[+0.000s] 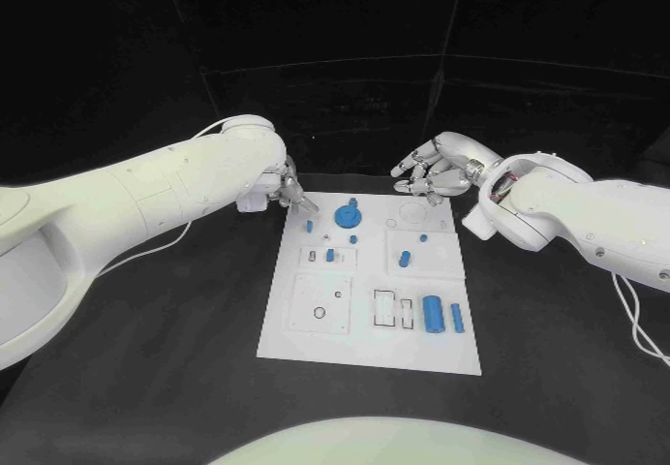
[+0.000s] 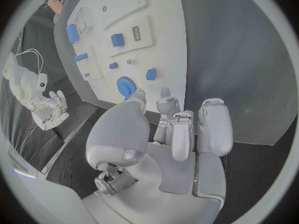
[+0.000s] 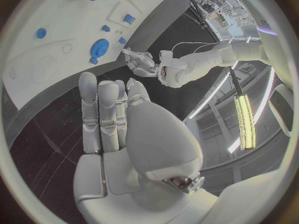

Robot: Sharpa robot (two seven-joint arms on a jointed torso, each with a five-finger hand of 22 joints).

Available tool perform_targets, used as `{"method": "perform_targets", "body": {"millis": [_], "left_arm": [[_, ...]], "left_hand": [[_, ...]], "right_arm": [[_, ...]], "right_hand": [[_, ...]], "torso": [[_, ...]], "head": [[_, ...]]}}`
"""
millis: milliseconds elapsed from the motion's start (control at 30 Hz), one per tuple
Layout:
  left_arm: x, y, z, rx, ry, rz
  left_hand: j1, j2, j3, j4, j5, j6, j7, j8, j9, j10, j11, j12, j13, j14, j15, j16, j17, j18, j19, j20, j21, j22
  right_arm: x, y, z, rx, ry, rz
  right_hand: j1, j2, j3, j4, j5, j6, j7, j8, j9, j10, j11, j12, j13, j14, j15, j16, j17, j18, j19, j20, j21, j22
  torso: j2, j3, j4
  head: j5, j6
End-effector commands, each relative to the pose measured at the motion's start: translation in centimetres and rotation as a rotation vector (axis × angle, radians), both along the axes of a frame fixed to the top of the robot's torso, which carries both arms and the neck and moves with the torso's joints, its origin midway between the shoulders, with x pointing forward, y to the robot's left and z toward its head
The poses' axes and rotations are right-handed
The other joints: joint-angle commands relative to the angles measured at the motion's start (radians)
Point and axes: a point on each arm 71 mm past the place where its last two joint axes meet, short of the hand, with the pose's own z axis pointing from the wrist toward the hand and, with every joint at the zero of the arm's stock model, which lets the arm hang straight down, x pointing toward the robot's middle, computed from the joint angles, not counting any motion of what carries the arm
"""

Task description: Assemble the parts on the task board

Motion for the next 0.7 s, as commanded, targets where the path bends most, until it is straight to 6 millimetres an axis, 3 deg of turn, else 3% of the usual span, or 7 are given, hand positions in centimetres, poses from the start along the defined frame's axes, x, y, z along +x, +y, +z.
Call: {"method": "perform_targets", "body": {"millis": [33, 433, 700], "left_arm": [[0.07, -0.36, -0.25, 0.008, 0.014, -0.055], [0.04, -0.99, -0.93, -0.016, 0.039, -0.082], [0.0, -1.19, -1.19, -0.017, 0.057, -0.088]], "left_hand": [[0.006, 0.002, -0.008, 0.001, 0.002, 0.005, 0.001, -0.005, -0.002, -0.002, 0.001, 0.007, 0.001, 0.104, 0.006, 0.003, 0.263, 0.006, 0.0, 0.005, 0.004, 0.0], [0.002, 0.008, -0.022, 0.005, 0.002, 0.008, 0.001, -0.01, -0.009, -0.003, 0.001, 0.009, 0.001, 0.104, 0.006, 0.003, 0.263, 0.005, 0.001, 0.006, 0.006, 0.003], [0.028, 0.027, -0.045, -0.003, 0.002, 0.015, 0.007, -0.045, -0.046, -0.008, 0.006, 0.012, -0.003, 0.104, 0.01, 0.003, 0.263, 0.005, 0.001, 0.009, 0.006, 0.004]], "right_arm": [[-0.02, 0.17, 0.13, 0.005, -0.004, 0.012], [0.04, 0.29, 0.08, 0.005, -0.003, 0.016], [0.04, 0.38, 0.06, 0.005, -0.003, 0.018]], "right_hand": [[0.001, -0.008, 0.007, 0.001, 0.007, 0.008, 0.0, -0.001, -0.002, -0.003, -0.003, -0.004, -0.001, 0.013, -0.002, -0.002, 0.0, 0.001, -0.008, 0.001, 0.002, -0.001], [0.001, -0.008, 0.007, 0.001, 0.007, 0.008, 0.0, -0.001, -0.002, -0.003, -0.003, -0.004, -0.001, 0.013, -0.002, -0.002, 0.0, 0.001, -0.008, 0.001, 0.002, -0.001], [0.001, -0.008, 0.007, 0.001, 0.007, 0.008, 0.0, -0.001, -0.002, -0.003, -0.003, -0.004, -0.001, 0.013, -0.002, -0.002, 0.0, 0.001, -0.008, 0.001, 0.002, -0.001]], "torso": [[0.0, -0.0002, -0.0006], [-0.001, 0.0008, 0.0017], [-0.001, 0.0012, 0.0009]], "head": [[0.001, 0.0], [0.0, -0.003], [-0.001, -0.006]]}}
